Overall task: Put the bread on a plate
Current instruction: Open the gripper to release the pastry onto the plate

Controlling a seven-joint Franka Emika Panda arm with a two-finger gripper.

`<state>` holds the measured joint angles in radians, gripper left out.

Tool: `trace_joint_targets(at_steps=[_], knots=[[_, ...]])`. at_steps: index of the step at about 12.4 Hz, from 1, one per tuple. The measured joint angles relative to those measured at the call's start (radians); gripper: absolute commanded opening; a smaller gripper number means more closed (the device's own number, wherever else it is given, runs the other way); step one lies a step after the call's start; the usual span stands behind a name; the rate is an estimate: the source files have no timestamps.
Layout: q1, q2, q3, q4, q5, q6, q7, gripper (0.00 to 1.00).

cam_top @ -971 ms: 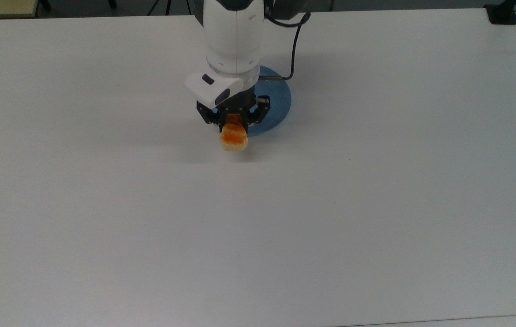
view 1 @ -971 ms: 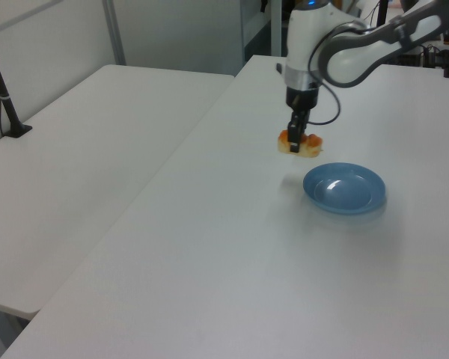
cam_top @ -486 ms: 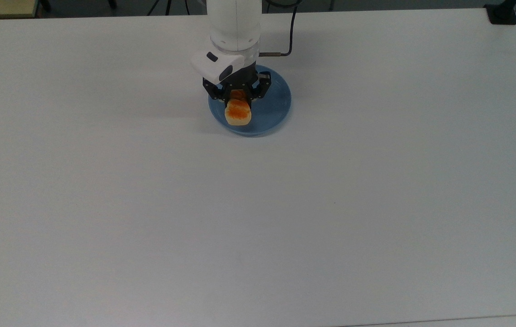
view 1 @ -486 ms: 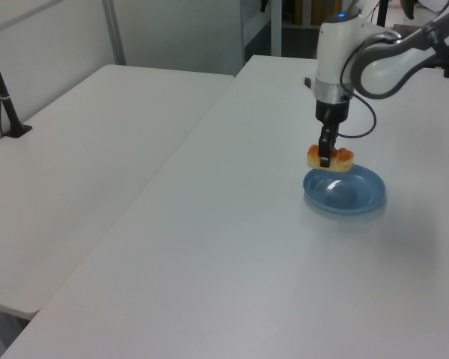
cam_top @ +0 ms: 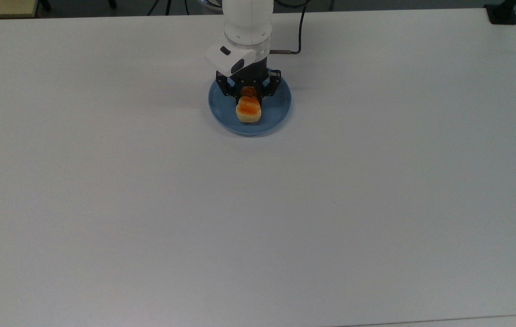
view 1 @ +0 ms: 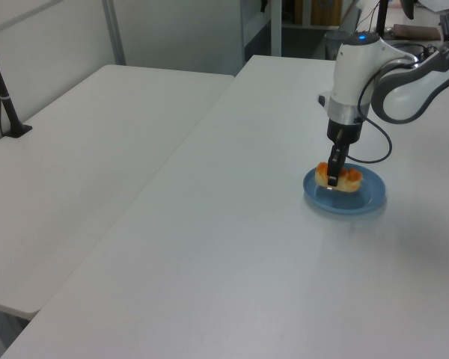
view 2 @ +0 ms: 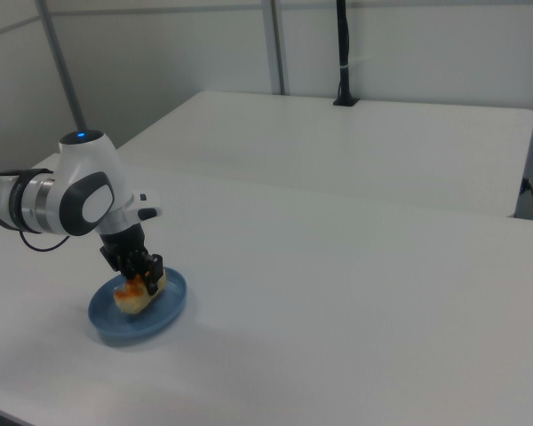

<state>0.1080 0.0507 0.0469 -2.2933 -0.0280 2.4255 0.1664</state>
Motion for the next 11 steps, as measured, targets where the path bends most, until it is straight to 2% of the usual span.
trace_joint_targets(at_steps=[2, 5, 8, 9, 11], knots=[[0.003, -0.001, 0.000, -0.010, 0.000, 0.002, 0.004, 0.70], [0.003, -0.001, 0.000, -0.013, 0.000, 0.002, 0.004, 0.97], [0.002, -0.006, 0.000, -0.006, 0.000, -0.007, 0.002, 1.00], [0.001, -0.012, -0.002, 0.019, 0.000, -0.052, 0.002, 1.00], [-0.002, -0.026, -0.004, 0.128, 0.000, -0.197, 0.002, 1.00]])
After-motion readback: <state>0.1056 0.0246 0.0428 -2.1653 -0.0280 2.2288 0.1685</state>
